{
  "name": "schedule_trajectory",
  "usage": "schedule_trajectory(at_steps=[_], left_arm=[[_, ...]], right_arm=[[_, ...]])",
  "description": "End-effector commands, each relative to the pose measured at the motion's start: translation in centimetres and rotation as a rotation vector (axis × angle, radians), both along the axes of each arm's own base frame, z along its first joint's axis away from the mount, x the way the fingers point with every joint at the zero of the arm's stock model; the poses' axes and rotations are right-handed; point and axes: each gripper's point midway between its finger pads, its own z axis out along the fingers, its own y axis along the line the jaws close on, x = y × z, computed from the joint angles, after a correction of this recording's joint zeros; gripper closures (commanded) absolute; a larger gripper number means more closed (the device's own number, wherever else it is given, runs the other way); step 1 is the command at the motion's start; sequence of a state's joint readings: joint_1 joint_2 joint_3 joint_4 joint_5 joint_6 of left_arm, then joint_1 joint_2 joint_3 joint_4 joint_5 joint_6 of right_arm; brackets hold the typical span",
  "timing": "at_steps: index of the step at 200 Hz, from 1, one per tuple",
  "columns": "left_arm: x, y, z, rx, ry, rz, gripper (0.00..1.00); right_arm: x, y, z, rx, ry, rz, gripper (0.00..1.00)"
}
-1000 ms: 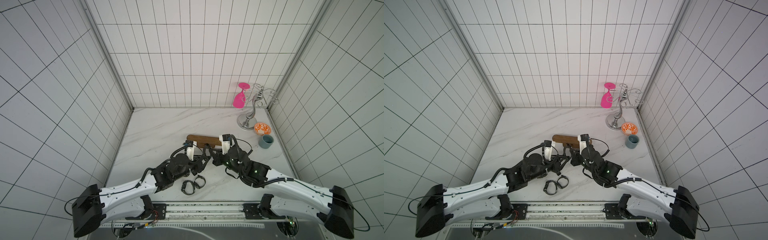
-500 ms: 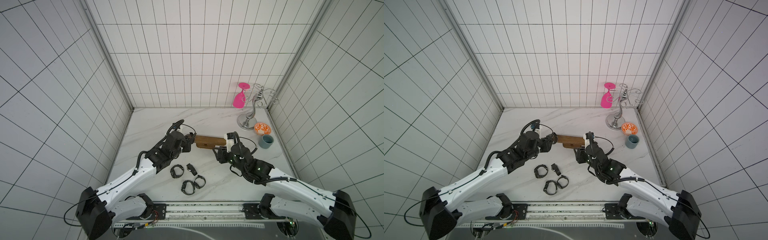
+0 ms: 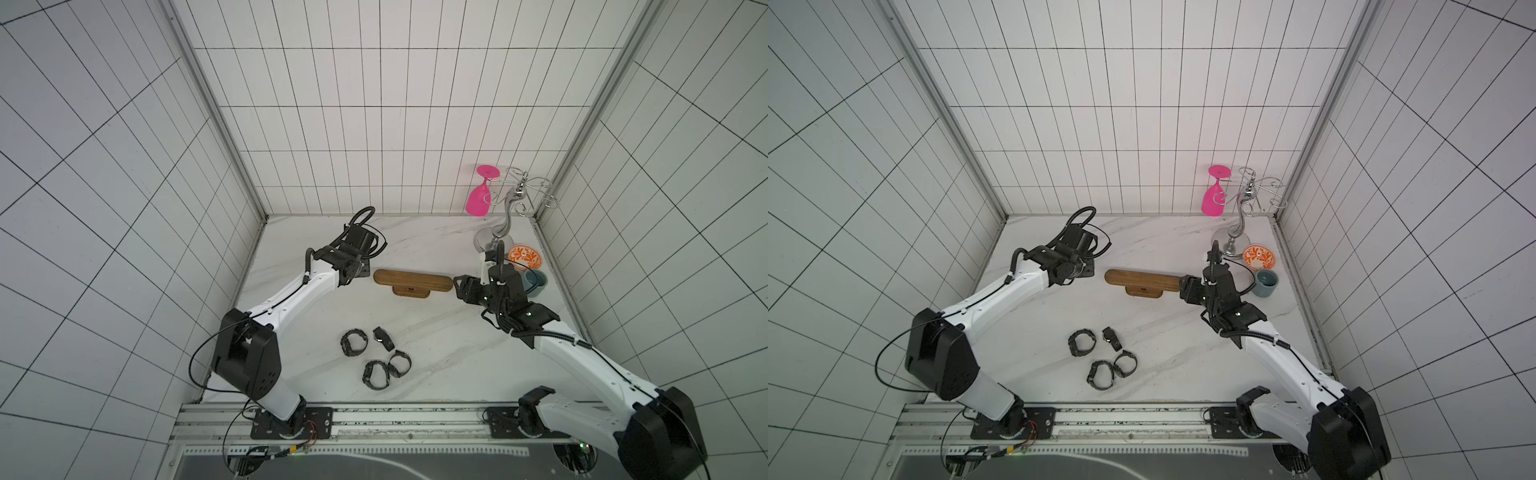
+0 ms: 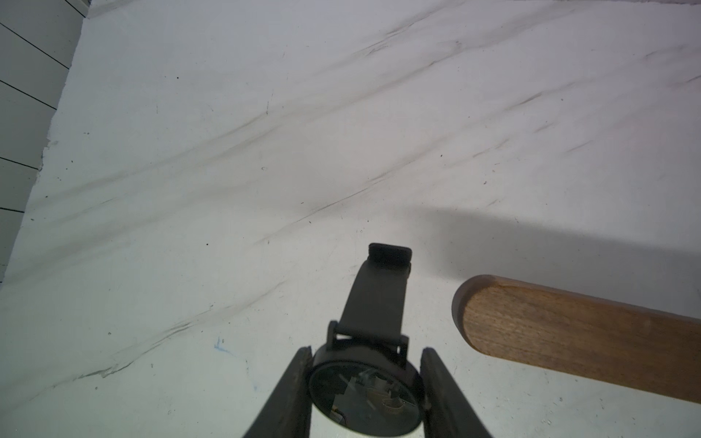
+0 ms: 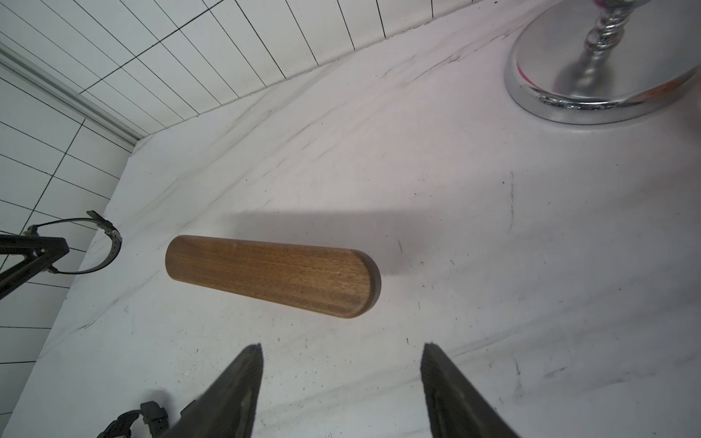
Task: Place watch on stand
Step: Place the watch on the stand.
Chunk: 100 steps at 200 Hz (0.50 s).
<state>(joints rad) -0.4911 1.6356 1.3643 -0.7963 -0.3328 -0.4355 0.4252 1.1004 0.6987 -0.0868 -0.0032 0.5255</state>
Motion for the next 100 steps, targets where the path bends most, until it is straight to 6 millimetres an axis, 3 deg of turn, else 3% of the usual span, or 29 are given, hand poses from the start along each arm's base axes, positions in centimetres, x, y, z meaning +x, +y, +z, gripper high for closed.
schedule_trajectory(at_steps=[1, 41, 100], left_arm=[[0.4, -0.2, -1.0, 0.05, 0.067, -0.037, 0.73], [1.2, -1.7, -2.2, 0.034, 0.103, -0.087, 0.73], [1.3, -4.1, -3.2, 0.03, 0.132, -0.173, 0.73]], right_arm=[[1.6, 0.4, 2.4, 0.032, -0.058, 0.03, 0.32], [2.8, 0.3, 0.9, 0.055, -0.036, 0.044, 0.31], [3.8, 1.9, -1.2, 0.051, 0.013, 0.119, 0.28]])
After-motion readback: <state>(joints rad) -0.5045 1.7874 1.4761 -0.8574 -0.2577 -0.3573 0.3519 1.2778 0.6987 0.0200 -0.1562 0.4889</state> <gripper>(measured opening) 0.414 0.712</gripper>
